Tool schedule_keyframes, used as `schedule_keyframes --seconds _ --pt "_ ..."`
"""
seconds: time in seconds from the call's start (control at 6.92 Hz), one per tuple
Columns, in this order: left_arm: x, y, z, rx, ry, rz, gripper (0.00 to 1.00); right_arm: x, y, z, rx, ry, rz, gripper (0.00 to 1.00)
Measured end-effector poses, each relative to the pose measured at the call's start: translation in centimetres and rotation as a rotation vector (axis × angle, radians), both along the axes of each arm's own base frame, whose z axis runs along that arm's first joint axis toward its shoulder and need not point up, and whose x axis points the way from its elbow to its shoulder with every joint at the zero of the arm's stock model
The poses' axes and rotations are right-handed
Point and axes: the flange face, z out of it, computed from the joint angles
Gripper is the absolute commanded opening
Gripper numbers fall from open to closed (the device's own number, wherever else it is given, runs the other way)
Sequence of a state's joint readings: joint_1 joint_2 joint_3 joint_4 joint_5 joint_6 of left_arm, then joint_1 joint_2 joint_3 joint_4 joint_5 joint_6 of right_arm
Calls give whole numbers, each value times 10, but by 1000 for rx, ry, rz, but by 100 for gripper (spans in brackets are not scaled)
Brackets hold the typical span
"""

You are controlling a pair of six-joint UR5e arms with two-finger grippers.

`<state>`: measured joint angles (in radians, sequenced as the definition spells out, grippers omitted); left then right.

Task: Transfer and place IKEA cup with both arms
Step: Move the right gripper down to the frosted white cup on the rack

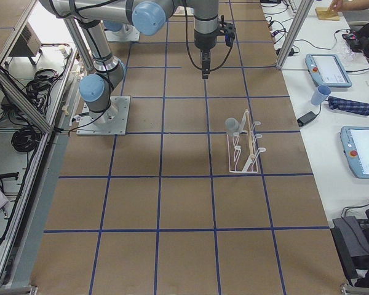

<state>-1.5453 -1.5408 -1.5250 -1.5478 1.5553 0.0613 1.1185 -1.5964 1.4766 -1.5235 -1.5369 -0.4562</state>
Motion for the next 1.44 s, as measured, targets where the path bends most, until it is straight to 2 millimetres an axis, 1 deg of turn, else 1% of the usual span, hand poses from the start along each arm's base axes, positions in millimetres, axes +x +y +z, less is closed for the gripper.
schedule_keyframes --seconds 0.14,0.29,0.43,0.72,0.87,1.01,1.16,1.44 --pt "0 0 0 0 1 1 100 -22 -9 -13 -5 -25 55 100" --pt "1 -1 1 -1 2 1 100 -41 -25 -31 -9 -38 110 100" --pt "1 -1 1 -2 3 2 100 -54 -42 -52 -12 -43 134 100" --pt "1 -1 1 -2 3 2 100 -77 -83 -111 -14 -64 148 100" --pt "1 -1 1 -2 3 2 100 -84 -97 -136 -15 -80 154 99" --pt "1 -1 1 -2 3 2 100 -88 -106 -156 -7 -93 158 99" --pt "1 -1 1 -1 3 2 100 -90 -111 -173 6 -106 159 99" --pt "1 -1 0 0 3 2 100 -91 -118 -196 5 -106 164 99"
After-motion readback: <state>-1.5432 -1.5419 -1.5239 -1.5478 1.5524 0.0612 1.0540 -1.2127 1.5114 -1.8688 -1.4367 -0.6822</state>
